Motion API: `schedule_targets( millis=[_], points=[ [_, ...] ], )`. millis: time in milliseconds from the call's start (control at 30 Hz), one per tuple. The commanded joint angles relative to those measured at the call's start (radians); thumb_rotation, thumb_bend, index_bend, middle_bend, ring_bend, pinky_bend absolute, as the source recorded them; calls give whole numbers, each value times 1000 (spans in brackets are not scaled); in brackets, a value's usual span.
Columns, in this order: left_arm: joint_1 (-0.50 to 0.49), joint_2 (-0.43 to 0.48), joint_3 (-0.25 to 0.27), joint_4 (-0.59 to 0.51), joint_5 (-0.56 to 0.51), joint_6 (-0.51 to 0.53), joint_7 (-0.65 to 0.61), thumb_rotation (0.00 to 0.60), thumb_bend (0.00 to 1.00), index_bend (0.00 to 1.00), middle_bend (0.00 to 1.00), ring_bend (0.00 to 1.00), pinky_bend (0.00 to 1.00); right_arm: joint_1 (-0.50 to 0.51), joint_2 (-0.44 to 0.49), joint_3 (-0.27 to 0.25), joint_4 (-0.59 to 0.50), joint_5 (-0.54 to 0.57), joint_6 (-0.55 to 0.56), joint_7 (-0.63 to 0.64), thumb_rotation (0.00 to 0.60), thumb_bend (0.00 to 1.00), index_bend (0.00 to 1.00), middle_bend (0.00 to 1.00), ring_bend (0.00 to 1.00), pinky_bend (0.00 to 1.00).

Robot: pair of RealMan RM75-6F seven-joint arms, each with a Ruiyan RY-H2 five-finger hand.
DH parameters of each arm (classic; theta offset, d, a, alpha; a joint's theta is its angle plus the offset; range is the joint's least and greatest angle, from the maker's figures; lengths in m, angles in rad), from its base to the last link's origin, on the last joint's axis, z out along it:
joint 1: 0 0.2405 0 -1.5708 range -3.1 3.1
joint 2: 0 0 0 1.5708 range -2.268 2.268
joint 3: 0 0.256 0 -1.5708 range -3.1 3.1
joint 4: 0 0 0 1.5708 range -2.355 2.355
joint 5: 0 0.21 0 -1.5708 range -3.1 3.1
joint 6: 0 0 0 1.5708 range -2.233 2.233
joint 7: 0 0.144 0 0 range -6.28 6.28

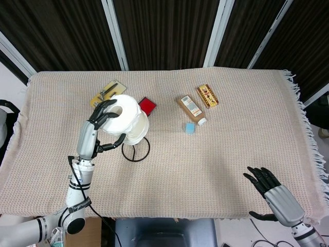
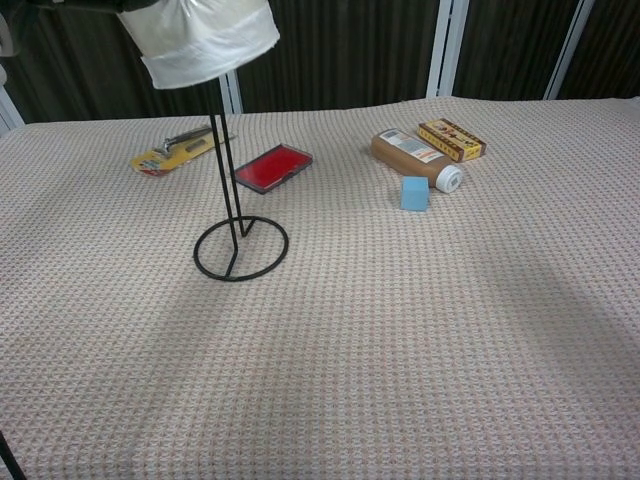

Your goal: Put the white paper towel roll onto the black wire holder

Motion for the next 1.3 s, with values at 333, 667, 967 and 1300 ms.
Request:
schedule_targets(
  millis=[333,667,967,1300],
  points=[
    [-8,34,33,2,35,-18,22,600,435,0,48,0,47,0,3,-1,-1,-2,1,-1,600,64,0,0,0,0],
    [-5,47,51,3,71,7,23,600,416,0,0,0,7,-1,4,1,-1,-1,3,0,600,64,0,0,0,0],
    [165,249,245,-68,176,91,2,600,425,0,0,0,12,-10,16,6,-5,17,17,11,600,64,0,0,0,0],
    [447,198,465,272,226,274,28,600,424,0,0,0,10,-10,10,2,-17,15,-4,-19,600,64,0,0,0,0]
  ],
)
